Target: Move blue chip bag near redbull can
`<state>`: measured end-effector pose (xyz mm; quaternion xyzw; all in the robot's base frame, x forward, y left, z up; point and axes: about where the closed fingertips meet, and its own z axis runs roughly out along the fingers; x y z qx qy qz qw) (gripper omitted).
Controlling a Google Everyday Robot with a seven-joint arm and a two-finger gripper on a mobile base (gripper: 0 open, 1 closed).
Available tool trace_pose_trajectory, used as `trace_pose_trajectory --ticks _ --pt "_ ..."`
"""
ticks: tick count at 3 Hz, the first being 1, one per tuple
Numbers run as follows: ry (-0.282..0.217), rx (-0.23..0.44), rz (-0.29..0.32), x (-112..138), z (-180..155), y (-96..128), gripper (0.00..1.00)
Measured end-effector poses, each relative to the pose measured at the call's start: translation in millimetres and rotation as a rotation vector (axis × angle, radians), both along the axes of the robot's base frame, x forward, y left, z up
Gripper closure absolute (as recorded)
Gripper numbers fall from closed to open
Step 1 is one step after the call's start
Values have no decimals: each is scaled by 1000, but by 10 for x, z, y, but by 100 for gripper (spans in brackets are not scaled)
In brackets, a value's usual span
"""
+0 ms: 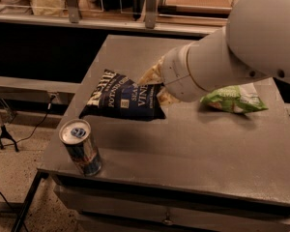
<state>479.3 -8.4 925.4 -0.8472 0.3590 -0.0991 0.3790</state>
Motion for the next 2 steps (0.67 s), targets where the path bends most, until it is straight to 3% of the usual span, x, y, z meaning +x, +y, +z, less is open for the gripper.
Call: trace_pose_trajectory --ticks 1,2 --pt "11 -37 42 -46 -46 78 100" --pt "54 -73 73 2 -136 170 100"
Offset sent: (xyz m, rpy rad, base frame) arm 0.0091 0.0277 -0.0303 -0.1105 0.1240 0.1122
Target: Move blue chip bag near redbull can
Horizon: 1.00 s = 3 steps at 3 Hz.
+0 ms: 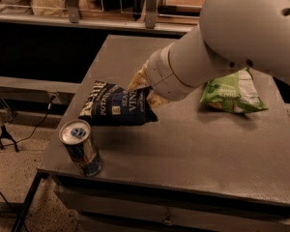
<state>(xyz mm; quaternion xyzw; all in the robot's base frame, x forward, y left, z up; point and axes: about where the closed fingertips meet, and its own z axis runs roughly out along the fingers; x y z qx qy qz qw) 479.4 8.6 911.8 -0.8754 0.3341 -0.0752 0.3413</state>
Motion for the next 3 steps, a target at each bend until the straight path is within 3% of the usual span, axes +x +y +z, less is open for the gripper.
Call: trace_pose_trajectory --ticks 1,2,3 --pt "34 -16 16 40 -97 80 100" --pt "34 -19 20 33 -93 104 85" --pt "31 -21 23 22 -79 118 62"
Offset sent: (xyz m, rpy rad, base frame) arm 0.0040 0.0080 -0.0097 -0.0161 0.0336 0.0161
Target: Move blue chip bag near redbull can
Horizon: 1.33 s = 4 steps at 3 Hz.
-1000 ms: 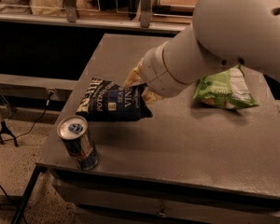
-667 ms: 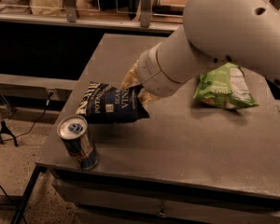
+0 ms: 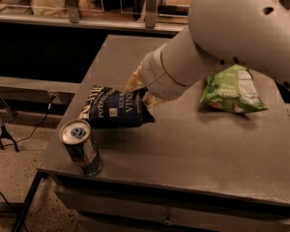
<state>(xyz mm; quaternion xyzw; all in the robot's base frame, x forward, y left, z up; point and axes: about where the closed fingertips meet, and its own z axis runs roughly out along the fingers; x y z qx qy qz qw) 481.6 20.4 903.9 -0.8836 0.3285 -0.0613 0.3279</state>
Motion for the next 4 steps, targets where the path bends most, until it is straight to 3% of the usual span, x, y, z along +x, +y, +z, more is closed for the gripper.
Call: trace_pose_trajectory --ticks 2,3,4 --pt "-9 -4 4 -26 41 26 15" --pt "-13 -7 6 -39 60 38 0" --pt "-24 -8 -2 -55 86 23 0"
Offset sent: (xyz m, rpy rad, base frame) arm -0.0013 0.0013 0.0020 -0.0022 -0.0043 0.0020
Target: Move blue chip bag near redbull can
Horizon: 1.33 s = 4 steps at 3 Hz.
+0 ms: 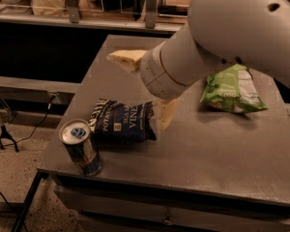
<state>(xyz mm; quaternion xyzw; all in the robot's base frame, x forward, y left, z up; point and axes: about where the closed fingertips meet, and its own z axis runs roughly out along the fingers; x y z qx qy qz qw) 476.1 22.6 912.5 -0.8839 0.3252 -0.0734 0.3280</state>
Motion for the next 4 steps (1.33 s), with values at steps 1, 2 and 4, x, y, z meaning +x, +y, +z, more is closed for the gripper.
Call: trace_pose_trajectory --ticks 1,2,4 --pt "-36 -1 -41 -68 159 -287 0" --pt "-80 -4 -89 -100 422 -725 0" --pt "-56 48 -184 -53 671 -1125 0"
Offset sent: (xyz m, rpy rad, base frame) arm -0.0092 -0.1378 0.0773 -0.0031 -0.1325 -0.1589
